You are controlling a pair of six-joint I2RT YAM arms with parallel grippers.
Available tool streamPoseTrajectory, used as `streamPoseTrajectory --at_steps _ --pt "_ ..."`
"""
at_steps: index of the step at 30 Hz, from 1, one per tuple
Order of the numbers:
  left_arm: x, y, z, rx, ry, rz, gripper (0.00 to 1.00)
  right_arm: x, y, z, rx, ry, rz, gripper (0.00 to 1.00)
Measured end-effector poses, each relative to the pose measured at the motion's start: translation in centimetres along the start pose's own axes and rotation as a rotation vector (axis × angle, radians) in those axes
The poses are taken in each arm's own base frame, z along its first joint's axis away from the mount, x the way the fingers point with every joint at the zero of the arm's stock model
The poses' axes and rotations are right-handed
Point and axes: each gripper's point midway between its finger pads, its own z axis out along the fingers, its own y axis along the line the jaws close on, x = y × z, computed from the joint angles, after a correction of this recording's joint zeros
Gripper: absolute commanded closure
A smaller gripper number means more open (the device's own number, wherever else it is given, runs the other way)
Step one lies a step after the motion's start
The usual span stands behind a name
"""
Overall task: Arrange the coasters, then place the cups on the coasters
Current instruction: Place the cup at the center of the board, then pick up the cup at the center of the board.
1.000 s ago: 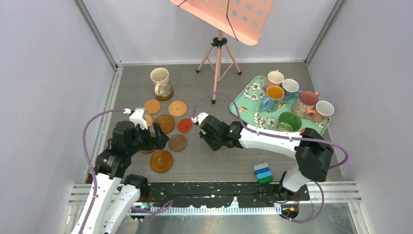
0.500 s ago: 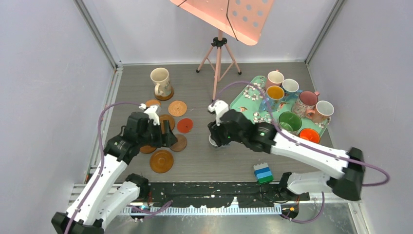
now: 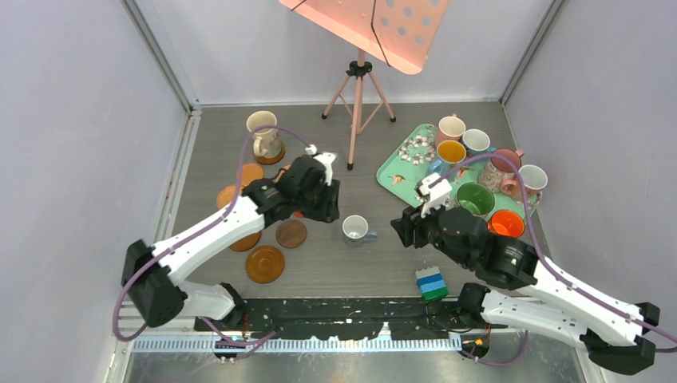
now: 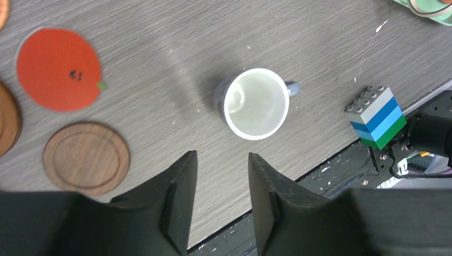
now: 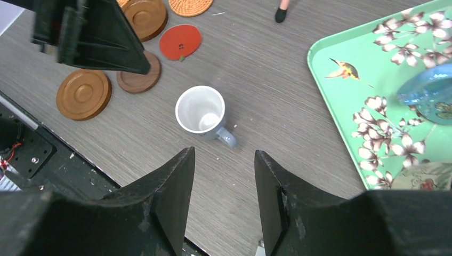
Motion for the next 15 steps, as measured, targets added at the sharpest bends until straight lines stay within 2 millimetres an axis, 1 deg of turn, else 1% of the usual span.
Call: streamPoseTrajectory --at_steps 3,6,8,11,12,15 --pt "-0.6 -1.1 2.2 -0.008 0.026 0.021 0.63 0.0 -1.0 -1.0 0.025 -0.032 0.02 0.48" --pt "-0.6 -1.2 4.4 -0.023 0.06 0.024 0.65 -0.2 -1.8 -1.9 0.046 -0.065 0.037 0.48" --pt "-0.1 -1.2 5.8 -0.034 0.094 0.026 0.65 -0.5 -2.3 -2.3 0.058 -0.084 0.046 0.48" --pt "0.5 -1.1 7.1 -0.044 0.124 0.029 0.65 -0.4 -2.6 -2.5 0.073 -0.089 0.048 0.48" --pt "0.6 -1.2 7.2 -0.043 0.127 0.03 0.66 -0.2 -2.7 -2.4 0.076 -0.086 0.046 0.48" --pt "1.4 -1.5 8.1 -0.046 0.152 0.029 0.66 0.6 -2.9 -2.2 0.086 -0.065 0.036 0.48"
